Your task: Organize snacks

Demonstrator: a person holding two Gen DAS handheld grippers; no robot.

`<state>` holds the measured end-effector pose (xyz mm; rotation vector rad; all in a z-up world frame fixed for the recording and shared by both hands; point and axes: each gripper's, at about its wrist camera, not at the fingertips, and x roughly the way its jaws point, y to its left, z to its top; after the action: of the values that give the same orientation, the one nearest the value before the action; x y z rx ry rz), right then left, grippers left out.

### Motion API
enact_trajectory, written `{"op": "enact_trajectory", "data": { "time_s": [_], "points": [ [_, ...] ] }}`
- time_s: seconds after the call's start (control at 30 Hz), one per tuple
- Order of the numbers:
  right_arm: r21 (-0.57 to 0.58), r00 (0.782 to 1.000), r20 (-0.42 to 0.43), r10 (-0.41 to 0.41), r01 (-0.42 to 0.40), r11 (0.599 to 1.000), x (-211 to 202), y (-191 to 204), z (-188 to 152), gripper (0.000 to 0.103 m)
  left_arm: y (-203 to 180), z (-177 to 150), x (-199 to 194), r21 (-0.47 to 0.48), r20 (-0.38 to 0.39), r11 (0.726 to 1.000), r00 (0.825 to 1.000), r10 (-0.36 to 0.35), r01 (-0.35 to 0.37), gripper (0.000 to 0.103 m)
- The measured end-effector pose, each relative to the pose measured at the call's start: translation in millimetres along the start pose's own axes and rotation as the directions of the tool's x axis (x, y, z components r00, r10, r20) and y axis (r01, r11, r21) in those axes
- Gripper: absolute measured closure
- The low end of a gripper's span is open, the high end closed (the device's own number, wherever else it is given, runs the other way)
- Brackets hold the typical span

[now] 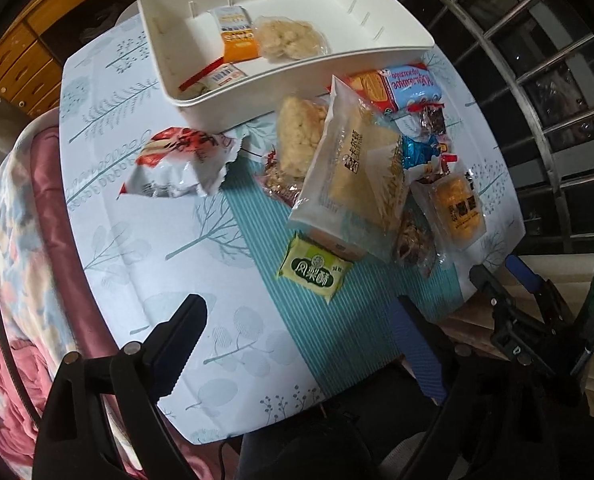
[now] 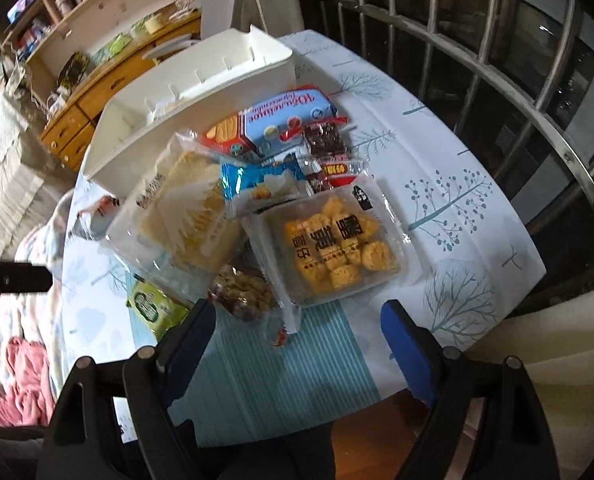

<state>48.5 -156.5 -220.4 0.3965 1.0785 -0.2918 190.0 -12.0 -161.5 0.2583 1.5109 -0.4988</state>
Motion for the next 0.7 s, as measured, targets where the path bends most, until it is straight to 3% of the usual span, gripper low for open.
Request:
{"op": "enact_trajectory", "data": {
  "time_s": [0.37,0.7],
  "points": [
    [-0.13,0.996,-0.085,-0.037,0.026,0.991,36,-15,13,0.011,-27,40,32,-0.023,-0.056,0.998,0.997,0.062,-0.063,0.01],
    [-0.249,0.993,-0.122,0.004,-0.034,0.968,64,-21,33,0.01,-66,82,71,0.007,-0.129,0.988,0.98,0.151,-0.152,0.01]
  ]
}}
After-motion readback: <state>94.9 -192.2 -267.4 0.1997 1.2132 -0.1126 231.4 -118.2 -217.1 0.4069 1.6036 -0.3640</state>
